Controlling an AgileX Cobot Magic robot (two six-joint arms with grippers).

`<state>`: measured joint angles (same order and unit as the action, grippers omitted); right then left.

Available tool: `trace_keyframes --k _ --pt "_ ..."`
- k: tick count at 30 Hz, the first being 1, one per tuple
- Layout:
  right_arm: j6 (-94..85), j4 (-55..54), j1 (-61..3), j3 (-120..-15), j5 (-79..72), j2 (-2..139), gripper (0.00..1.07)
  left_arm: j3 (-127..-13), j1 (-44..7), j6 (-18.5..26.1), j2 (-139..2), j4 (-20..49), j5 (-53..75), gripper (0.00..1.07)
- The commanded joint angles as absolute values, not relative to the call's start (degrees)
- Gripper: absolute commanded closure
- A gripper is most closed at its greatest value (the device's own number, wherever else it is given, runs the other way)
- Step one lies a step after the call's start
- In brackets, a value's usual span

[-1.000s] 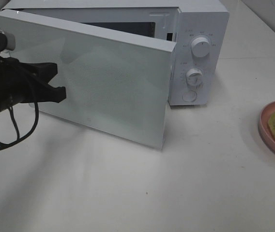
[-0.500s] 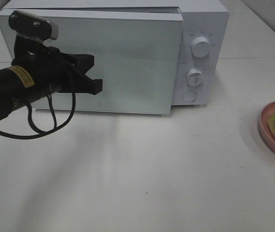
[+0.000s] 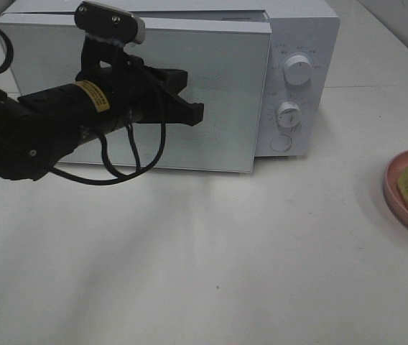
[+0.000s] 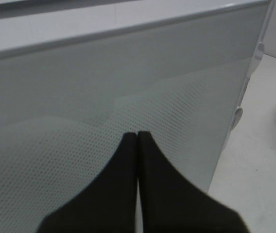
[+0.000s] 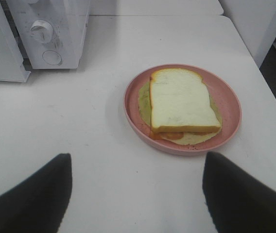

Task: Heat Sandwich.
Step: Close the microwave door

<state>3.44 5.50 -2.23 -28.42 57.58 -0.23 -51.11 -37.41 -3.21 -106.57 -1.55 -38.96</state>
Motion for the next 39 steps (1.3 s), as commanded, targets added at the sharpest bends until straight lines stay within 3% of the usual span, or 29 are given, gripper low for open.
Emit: trace_keyframes --k 1,25,33,39 --pt "3.1 5.4 -2.1 -28.4 57.1 -1.8 0.35 -54.2 -38.7 -3.4 -107.7 -0.7 -36.8 1.07" --pt "3.1 5.4 -2.1 -28.4 57.1 -1.8 0.35 -70.4 -39.7 -3.3 -116.4 3.8 -29.7 1.07" --pt "3.1 5.4 -2.1 -28.4 57.1 -1.8 0.35 -74.7 -39.2 0.0 -118.7 5.4 -27.0 1.07" --pt "3.1 5.4 -2.1 -28.4 57.1 -1.8 0.35 -75.7 -37.9 0.0 -118.8 6.1 -26.8 1.07"
